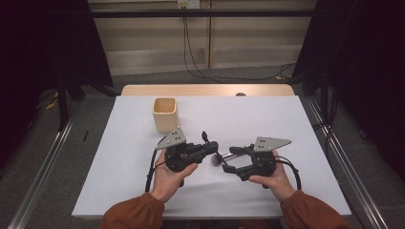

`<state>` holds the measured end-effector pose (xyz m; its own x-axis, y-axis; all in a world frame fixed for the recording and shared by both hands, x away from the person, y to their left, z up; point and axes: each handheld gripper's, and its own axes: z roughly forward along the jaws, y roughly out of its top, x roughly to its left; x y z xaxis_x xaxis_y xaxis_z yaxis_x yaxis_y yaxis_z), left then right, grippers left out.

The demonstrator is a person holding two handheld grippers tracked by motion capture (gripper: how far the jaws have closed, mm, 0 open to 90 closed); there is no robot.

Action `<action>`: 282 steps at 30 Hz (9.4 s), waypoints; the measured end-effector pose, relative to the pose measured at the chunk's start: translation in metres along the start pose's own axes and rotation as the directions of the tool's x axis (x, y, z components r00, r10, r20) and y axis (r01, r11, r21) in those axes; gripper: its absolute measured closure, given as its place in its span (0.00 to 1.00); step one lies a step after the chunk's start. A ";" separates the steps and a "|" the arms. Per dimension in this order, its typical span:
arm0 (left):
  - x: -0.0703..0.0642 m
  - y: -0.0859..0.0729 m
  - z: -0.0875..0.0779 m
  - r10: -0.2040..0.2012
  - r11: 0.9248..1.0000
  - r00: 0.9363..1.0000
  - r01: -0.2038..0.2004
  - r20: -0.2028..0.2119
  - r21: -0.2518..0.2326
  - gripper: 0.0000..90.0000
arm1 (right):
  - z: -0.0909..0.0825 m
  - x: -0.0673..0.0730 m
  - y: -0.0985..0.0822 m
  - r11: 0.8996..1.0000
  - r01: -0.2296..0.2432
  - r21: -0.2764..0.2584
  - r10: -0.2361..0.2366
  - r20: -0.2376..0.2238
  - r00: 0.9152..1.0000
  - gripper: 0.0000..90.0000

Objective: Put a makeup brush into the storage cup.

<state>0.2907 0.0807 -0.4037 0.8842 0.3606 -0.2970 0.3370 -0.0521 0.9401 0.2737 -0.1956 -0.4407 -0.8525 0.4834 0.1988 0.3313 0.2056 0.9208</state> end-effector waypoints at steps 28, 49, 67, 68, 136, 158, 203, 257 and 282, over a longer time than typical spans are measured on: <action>0.019 0.007 -0.038 -0.027 0.999 0.996 0.029 -0.089 0.020 0.95 | -0.031 -0.009 -0.004 0.997 -0.039 -0.065 0.054 0.244 0.968 0.05; 0.033 0.017 -0.081 -0.012 0.997 0.981 0.028 -0.194 0.079 0.95 | -0.064 -0.006 -0.030 0.988 -0.002 -0.157 0.069 0.424 0.903 0.01; 0.050 0.037 -0.112 -0.014 0.993 0.961 0.045 -0.274 0.106 0.95 | -0.094 0.003 -0.048 0.983 0.020 -0.184 0.073 0.484 0.872 0.00; 0.051 0.038 -0.113 -0.016 0.993 0.961 0.048 -0.275 0.109 0.95 | -0.095 0.003 -0.048 0.983 0.015 -0.185 0.077 0.481 0.873 0.00; 0.138 0.114 -0.081 0.072 0.996 0.850 -0.034 -0.521 0.084 0.95 | -0.100 0.004 -0.053 0.981 0.046 -0.188 0.049 0.473 0.880 0.00; 0.153 0.090 -0.063 0.077 0.988 0.844 0.009 -0.531 0.157 0.95 | -0.100 0.004 -0.054 0.983 0.043 -0.179 0.047 0.470 0.882 0.00; 0.168 0.053 -0.055 0.071 0.979 0.836 0.047 -0.544 0.200 0.71 | -0.100 0.004 -0.055 0.984 0.034 -0.176 0.053 0.468 0.882 0.00; 0.111 0.019 -0.100 0.113 0.993 0.841 -0.076 -0.529 0.091 0.05 | -0.099 0.002 -0.055 0.985 0.028 -0.172 0.056 0.461 0.886 0.00; 0.066 -0.018 -0.135 0.093 0.995 0.853 -0.091 -0.513 0.030 0.03 | -0.101 0.004 -0.055 0.985 0.024 -0.173 0.061 0.469 0.881 0.00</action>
<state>0.2991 0.2307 -0.4177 0.6199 0.7806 -0.0801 0.2650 -0.1121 0.9577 0.2117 -0.2908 -0.4569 -0.5413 0.8375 0.0740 0.2357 0.0666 0.9695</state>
